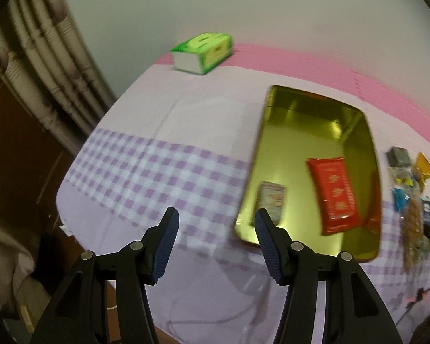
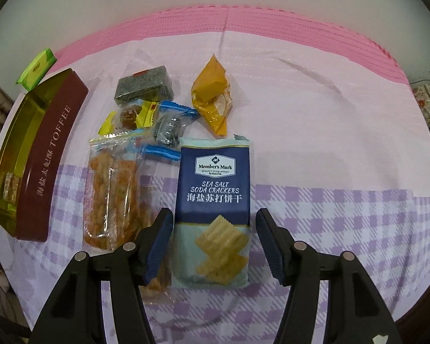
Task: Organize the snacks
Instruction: 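Grasp the blue soda crackers pack with the right tool and lift it, then grasp the clear peanut candy bag with the left tool while the right tool holds the crackers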
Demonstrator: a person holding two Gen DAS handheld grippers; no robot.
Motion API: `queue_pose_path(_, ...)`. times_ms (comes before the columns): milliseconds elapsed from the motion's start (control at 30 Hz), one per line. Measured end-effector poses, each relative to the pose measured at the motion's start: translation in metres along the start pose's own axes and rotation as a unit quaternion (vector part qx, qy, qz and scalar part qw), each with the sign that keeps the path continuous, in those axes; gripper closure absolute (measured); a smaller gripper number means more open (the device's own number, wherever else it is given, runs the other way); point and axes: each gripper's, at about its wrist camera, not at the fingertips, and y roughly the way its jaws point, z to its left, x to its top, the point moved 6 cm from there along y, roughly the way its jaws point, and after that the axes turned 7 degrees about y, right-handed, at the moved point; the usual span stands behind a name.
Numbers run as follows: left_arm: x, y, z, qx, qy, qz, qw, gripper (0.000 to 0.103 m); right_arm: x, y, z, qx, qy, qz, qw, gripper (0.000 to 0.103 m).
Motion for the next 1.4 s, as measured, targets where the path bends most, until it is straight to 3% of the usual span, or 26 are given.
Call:
queue_pose_path(200, 0.01, -0.007, -0.056, -0.025, 0.048, -0.002, 0.9985, 0.047, 0.001, 0.006, 0.0, 0.009, -0.007, -0.007, 1.0, 0.053)
queue_pose_path(400, 0.018, -0.008, -0.129, -0.073, 0.109, 0.006, 0.9913, 0.047, -0.007, 0.003, -0.009, 0.012, -0.013, -0.019, 1.0, 0.056)
queue_pose_path(533, 0.02, -0.009, -0.179, -0.111, 0.138, 0.017, 0.9841, 0.047, -0.014, -0.004, -0.031, 0.002, -0.002, -0.024, 1.0, 0.056)
queue_pose_path(833, 0.017, -0.003, -0.265, -0.156, 0.179, 0.049, 0.9701, 0.047, -0.024, -0.011, -0.093, -0.016, 0.048, -0.026, 0.998, 0.056)
queue_pose_path(1033, 0.022, 0.002, -0.301, -0.178, 0.181, 0.073, 0.9645, 0.047, -0.026, -0.012, -0.097, -0.022, 0.04, -0.029, 0.999, 0.056)
queue_pose_path(1400, 0.024, 0.026, -0.329, -0.169, 0.165, 0.104, 0.9662, 0.047, -0.023, -0.01, -0.089, -0.02, 0.037, -0.027, 0.999, 0.055)
